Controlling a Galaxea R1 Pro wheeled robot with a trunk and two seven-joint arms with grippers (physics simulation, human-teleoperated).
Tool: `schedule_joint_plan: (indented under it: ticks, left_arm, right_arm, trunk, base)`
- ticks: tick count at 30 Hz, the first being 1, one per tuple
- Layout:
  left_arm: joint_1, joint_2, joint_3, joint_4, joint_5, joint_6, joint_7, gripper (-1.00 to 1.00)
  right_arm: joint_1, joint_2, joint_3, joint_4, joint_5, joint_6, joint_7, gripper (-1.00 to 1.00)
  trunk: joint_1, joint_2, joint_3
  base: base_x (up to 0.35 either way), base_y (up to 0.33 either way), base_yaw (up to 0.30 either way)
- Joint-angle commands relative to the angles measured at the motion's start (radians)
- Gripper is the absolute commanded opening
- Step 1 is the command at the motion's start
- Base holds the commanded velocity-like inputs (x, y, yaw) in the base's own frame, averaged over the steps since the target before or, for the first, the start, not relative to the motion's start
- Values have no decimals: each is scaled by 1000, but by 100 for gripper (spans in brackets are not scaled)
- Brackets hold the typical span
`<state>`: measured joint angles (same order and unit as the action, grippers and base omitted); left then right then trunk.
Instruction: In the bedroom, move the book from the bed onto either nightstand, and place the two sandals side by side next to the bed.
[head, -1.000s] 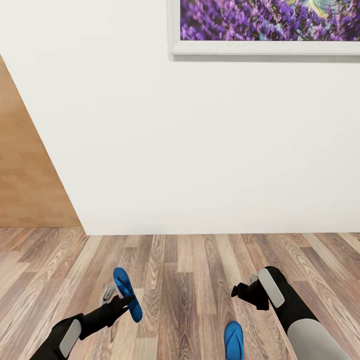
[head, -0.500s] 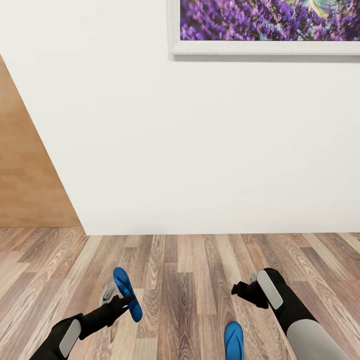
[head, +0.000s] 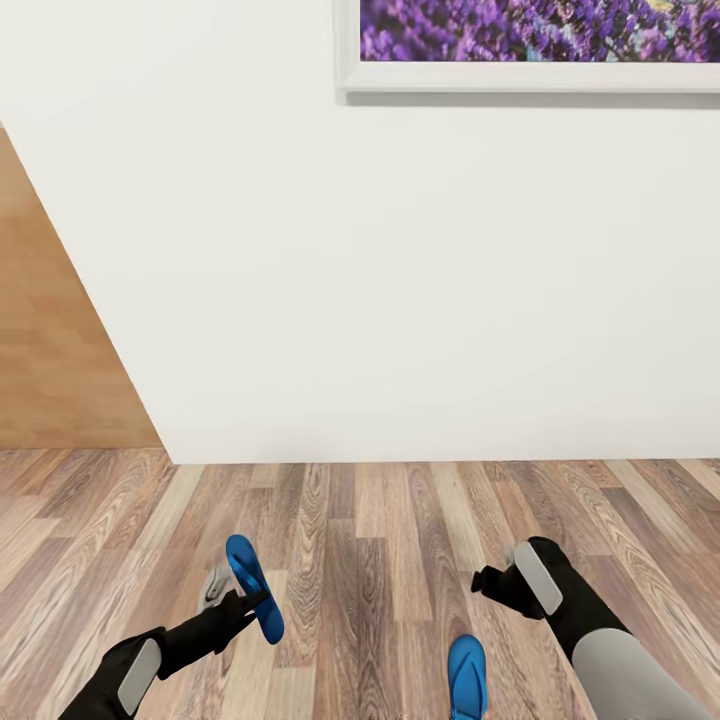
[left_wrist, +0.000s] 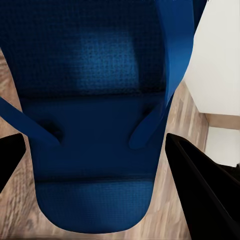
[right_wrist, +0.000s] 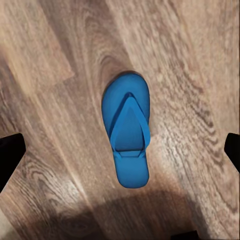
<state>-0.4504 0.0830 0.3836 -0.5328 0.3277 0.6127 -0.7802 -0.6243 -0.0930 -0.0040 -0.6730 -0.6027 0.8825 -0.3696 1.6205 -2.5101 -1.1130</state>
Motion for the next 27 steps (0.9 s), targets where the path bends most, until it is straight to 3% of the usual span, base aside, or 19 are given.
schedule_joint_plan:
  ticks: [1,6,21,27]
  left_arm:
    - [-1,0,3,0,4,6,-3,-100]
    - [-1,0,3,-1,4,7,-4,-100]
    - [-1,0,3,-1,4,7,-7,-100]
    - [-1,0,2,-2,0,6,-80,-100]
  right_arm:
    - [-1,1,0,1,-5,1,-9,100]
    - [-3,2,-1,7,15,-3,-9,100]
    - [-6,7,1,2,17,-3,-3,100]
    - [-14,8,1,1,16,0,0,100]
  trunk:
    - [0,-1,-5]
    - [2,-2,-24]
    - [9,-5,-82]
    - [12,-7,-105]
  base:
    - [0,0,0]
    - [0,0,0]
    - [0,0,0]
    - [0,0,0]
